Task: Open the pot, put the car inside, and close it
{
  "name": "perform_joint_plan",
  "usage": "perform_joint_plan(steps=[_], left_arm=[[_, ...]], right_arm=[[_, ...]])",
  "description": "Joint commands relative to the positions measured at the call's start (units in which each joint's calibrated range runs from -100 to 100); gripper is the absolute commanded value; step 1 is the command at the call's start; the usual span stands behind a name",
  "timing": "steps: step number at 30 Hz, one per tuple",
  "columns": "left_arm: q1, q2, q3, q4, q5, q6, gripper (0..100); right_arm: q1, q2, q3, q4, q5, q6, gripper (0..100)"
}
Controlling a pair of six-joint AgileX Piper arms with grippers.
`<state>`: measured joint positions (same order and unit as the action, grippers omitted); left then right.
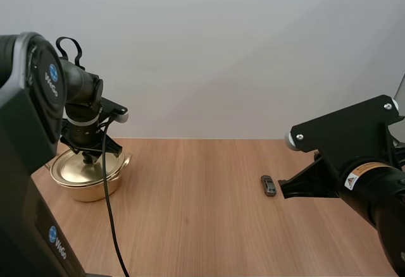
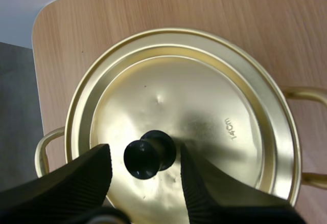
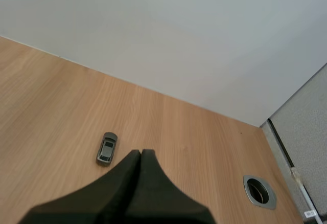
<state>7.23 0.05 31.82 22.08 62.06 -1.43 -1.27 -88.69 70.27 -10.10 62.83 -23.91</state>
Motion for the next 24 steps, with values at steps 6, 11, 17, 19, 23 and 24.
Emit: perform_joint_plan(steps=[6,11,17,19,23,24], left_arm=[[0.02,2.2,-1.0,-0.1,0.1,0.0,0],[0.02,2.2,-3.7,-0.1,2.8,0.0,0],[0.02,-4.0,-11.0,-4.4,7.0,-0.1,0],[0.02,-7.7,-13.6,-6.2,6.8,0.1,0],[0.02,-15.1,-18.5,-11.6,6.8,2.7,0],[0.02,-17.0,-19.6,-13.4,6.8,3.5,0]], right_arm=[[-0.4,-0.1,0.0,0.0,0.6,-1.1,0],[-0.7,0.1,0.0,0.4,0.3,-1.1,0],[-1.2,7.2,2.9,2.7,-6.7,-1.1,0],[-1.2,13.0,2.6,3.1,-8.0,-1.1,0],[-1.2,26.2,-0.4,4.4,-8.1,-1.1,50],[-1.2,29.7,-1.4,5.2,-8.1,-1.1,67]])
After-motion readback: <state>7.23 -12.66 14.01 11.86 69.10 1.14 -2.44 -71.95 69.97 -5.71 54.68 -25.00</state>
